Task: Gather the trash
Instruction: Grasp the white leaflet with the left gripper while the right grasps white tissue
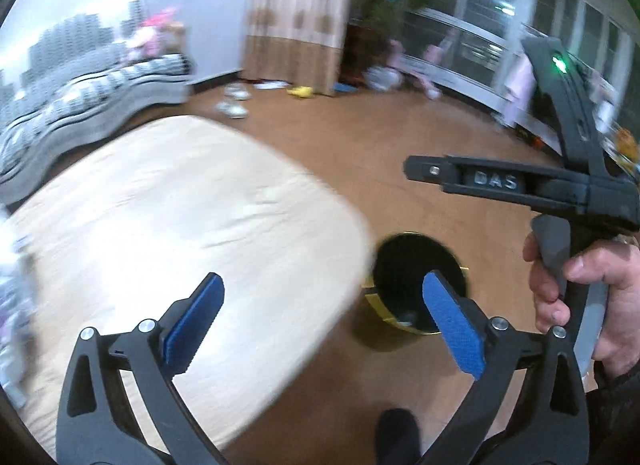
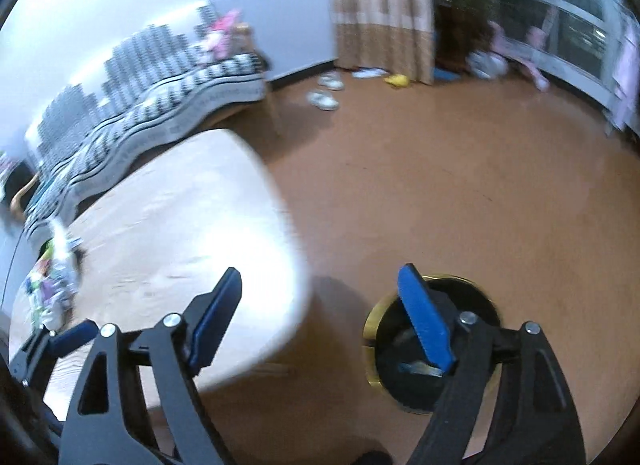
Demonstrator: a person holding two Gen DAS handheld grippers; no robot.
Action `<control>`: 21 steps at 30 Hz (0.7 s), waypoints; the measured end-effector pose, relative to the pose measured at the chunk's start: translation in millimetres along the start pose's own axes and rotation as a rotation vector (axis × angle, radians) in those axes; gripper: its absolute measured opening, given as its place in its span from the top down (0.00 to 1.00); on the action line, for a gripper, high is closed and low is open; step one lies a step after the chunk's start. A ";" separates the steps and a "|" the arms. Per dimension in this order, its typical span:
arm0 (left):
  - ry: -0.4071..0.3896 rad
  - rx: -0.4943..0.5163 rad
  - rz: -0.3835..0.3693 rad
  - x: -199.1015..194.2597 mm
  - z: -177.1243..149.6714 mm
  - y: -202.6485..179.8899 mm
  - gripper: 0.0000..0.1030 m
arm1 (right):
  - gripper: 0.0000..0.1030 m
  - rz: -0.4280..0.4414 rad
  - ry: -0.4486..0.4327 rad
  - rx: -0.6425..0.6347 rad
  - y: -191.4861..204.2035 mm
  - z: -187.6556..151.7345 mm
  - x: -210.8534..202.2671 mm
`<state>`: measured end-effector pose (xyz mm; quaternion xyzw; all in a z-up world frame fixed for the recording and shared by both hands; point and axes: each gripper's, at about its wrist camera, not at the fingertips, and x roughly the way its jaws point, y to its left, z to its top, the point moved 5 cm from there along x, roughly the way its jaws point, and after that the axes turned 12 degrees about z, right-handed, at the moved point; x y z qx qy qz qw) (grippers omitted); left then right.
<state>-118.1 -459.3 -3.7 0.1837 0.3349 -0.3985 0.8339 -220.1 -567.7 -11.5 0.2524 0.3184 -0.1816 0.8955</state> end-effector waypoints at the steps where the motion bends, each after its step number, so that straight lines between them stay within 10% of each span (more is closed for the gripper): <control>1: 0.009 -0.029 0.043 -7.8 -3.5 26.4 0.06 | 0.22 0.019 0.007 -0.021 18.7 1.3 6.9; 13: 0.079 -0.452 0.437 -75.1 -86.2 291.6 0.06 | 0.20 0.321 0.208 -0.283 291.5 -41.8 104.9; 21: 0.151 -0.707 0.571 -101.7 -168.8 423.5 0.06 | 0.24 0.466 0.362 -0.304 385.6 -90.6 149.5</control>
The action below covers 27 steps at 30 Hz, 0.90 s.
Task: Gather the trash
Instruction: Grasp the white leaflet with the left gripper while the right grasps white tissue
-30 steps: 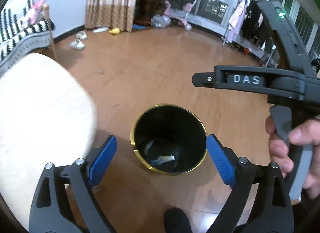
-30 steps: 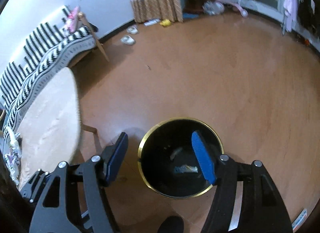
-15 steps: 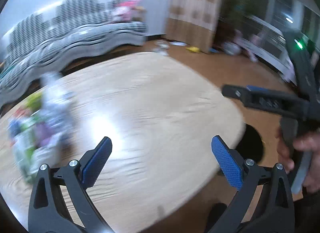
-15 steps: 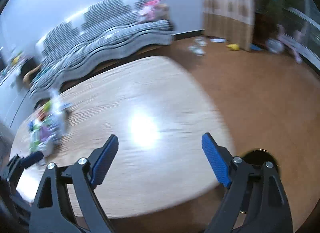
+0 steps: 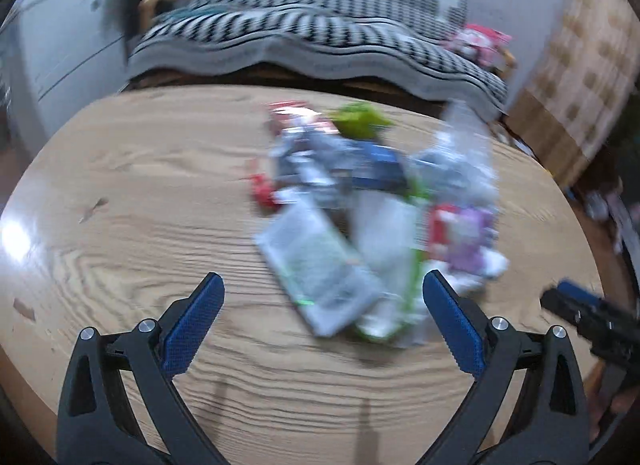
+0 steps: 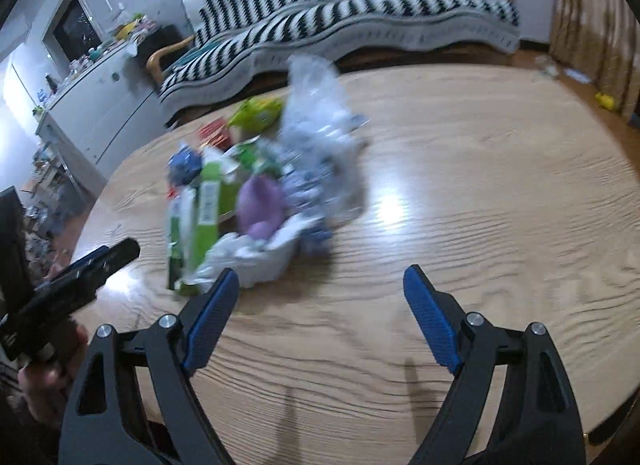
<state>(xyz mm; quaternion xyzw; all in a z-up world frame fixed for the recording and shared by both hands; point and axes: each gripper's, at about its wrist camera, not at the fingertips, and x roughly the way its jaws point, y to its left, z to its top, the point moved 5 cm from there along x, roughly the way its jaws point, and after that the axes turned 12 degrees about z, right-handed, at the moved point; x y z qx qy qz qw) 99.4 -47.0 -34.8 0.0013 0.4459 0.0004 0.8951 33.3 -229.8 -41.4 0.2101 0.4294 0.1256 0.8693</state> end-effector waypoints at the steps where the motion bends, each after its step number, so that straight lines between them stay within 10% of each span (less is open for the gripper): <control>1: 0.012 -0.016 -0.001 3.7 -0.7 11.5 0.06 | 0.25 0.014 0.012 0.009 2.7 0.4 8.4; 14: 0.138 -0.074 0.016 57.9 1.4 32.8 0.06 | 0.36 0.092 0.088 0.107 27.2 3.8 86.9; 20: 0.146 -0.074 0.029 70.4 5.1 29.9 0.06 | 0.85 0.099 0.076 0.064 37.3 7.0 85.7; 27: 0.165 -0.135 -0.007 62.4 11.3 29.7 0.06 | 0.87 0.135 0.028 0.021 45.7 5.9 45.5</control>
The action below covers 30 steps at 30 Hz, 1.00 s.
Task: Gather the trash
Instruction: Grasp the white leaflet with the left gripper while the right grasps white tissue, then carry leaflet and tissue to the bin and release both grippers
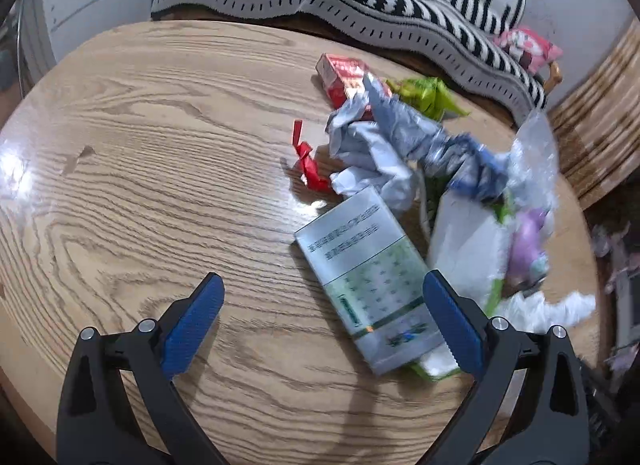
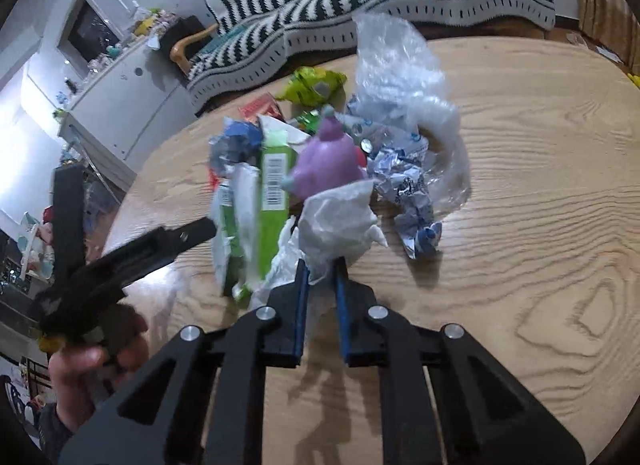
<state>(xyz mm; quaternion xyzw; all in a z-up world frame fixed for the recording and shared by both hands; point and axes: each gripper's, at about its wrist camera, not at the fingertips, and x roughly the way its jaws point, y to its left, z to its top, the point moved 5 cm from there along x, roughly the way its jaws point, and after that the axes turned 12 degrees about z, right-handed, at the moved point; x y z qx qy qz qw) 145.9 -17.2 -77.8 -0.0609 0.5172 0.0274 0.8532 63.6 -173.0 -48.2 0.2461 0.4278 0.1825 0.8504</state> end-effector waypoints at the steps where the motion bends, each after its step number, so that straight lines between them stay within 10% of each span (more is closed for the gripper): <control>1: -0.006 -0.016 -0.001 -2.2 1.6 0.7 0.06 | 0.87 0.012 -0.004 -0.003 2.7 -1.0 -5.1; 16: 0.053 -0.027 0.169 31.4 1.2 -20.9 0.07 | 0.87 0.001 0.000 -0.089 6.3 -18.9 -49.2; 19: 0.021 -0.020 0.166 23.8 -1.6 -23.4 0.42 | 0.87 -0.013 -0.014 -0.090 -0.9 -18.8 -60.1; 30: -0.141 0.025 0.123 -44.6 -5.8 -51.3 0.45 | 0.87 -0.109 -0.097 -0.018 -62.8 -21.0 -130.1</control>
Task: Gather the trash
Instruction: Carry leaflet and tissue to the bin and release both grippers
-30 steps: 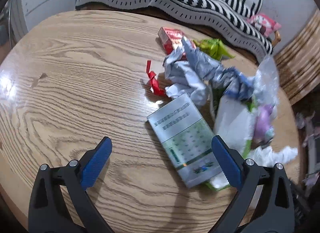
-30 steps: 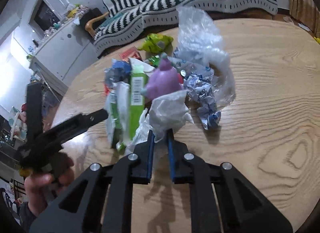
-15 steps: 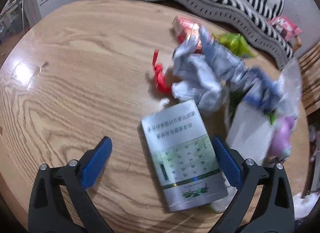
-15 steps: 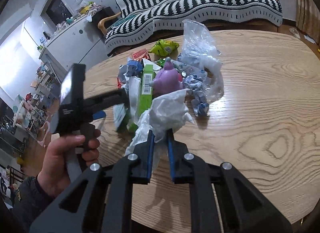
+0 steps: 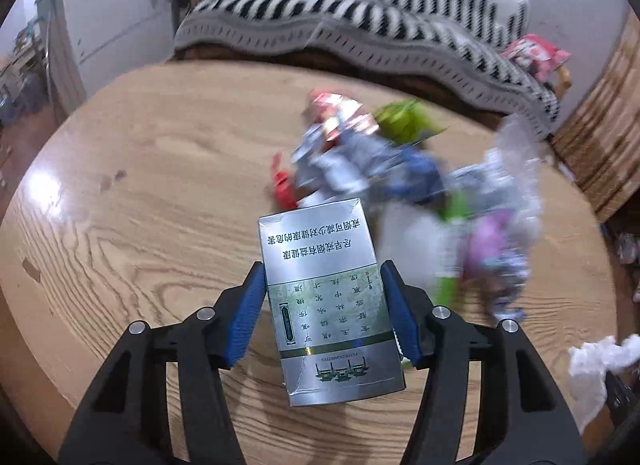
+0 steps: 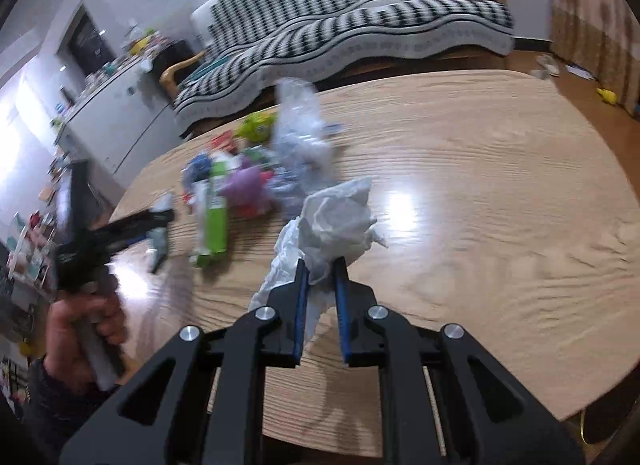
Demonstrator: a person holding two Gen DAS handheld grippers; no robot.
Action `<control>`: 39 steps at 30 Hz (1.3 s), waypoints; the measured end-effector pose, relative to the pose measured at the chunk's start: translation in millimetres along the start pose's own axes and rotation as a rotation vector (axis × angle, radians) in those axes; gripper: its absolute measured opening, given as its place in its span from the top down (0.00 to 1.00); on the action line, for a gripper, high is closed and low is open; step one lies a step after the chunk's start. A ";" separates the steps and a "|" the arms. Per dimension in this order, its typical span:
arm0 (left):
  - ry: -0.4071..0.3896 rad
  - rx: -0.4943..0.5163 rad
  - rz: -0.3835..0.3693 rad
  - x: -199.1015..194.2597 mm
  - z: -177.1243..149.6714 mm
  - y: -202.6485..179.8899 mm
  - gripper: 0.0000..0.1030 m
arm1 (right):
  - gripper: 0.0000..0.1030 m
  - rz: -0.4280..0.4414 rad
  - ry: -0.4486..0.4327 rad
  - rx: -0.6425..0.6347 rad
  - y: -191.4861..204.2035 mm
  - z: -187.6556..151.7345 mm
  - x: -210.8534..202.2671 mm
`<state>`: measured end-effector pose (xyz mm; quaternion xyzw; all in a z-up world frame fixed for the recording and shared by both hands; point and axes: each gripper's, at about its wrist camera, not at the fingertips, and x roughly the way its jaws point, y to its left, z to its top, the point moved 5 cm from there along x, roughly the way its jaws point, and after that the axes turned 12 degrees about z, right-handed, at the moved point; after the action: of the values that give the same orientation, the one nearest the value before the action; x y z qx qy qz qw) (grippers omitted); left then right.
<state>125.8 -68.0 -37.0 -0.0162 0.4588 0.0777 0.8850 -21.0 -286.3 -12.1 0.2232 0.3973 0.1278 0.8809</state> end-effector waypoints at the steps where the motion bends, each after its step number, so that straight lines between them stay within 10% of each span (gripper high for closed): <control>1: -0.028 0.021 -0.023 -11.7 0.9 -10.6 0.45 | 0.87 -0.030 -0.013 0.017 -16.1 -1.5 -12.2; 8: -0.160 0.276 -0.259 -78.4 -32.2 -151.4 0.44 | 0.87 -0.251 -0.117 0.128 -125.8 -23.9 -105.4; 22: -0.162 0.817 -0.745 -186.4 -261.2 -438.8 0.44 | 0.87 -0.597 -0.172 0.504 -355.7 -158.2 -271.5; 31: -0.049 0.995 -0.800 -169.9 -367.9 -536.6 0.44 | 0.87 -0.596 -0.098 0.652 -427.2 -222.8 -285.3; 39: 0.040 1.045 -0.778 -142.0 -399.4 -571.1 0.44 | 0.87 -0.581 -0.066 0.703 -448.0 -235.3 -278.2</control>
<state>-191.0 -689.3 -176.8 0.2501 0.4132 -0.4820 0.7310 -359.1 -718.3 -192.5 0.3917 0.4343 -0.2745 0.7633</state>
